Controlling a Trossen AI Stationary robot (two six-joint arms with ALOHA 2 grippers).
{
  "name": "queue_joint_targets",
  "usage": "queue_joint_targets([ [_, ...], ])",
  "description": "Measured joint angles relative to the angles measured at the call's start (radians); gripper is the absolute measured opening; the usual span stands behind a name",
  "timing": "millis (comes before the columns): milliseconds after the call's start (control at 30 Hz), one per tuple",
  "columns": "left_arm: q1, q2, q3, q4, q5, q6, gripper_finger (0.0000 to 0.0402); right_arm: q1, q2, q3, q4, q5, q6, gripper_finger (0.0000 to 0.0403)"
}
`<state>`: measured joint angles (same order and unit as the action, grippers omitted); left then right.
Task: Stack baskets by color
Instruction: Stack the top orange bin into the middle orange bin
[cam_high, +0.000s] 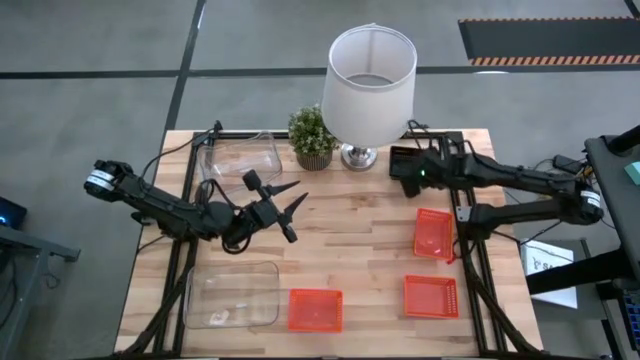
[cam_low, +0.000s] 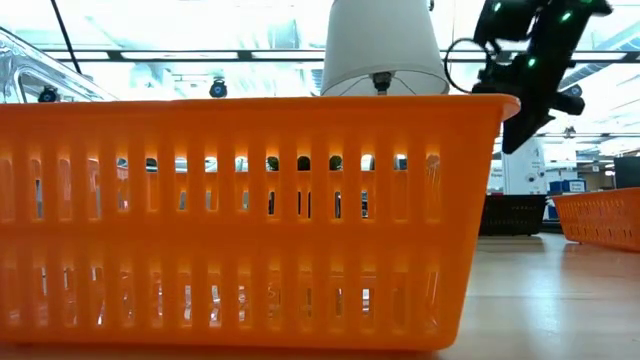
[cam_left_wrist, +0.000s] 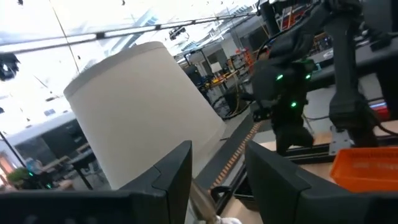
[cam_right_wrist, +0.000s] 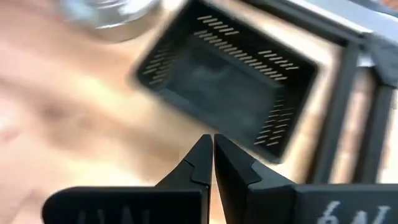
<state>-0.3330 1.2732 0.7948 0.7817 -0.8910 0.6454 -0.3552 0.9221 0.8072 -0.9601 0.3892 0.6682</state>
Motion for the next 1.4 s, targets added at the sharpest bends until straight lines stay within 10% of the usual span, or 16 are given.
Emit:
queue_joint_targets([
  [200,-0.002,0.000,-0.007,-0.167,0.056,-0.260,0.0132,0.241,-0.019,-0.003,0.000,-0.058,0.088,0.0009],
  [500,-0.002,0.000,-0.007,-0.298,0.434,-0.600,0.0132,0.538,0.015,0.004,0.005,-0.127,0.167,0.0009],
  [767,-0.003,0.114,0.096,-0.465,0.456,-0.746,0.0132,0.755,0.015,0.004,0.007,-0.126,0.303,0.0009],
  [1400,-0.004,0.426,0.519,-1.166,0.730,-0.814,0.0132,0.835,0.183,0.002,-0.160,-0.116,0.574,0.0184],
])
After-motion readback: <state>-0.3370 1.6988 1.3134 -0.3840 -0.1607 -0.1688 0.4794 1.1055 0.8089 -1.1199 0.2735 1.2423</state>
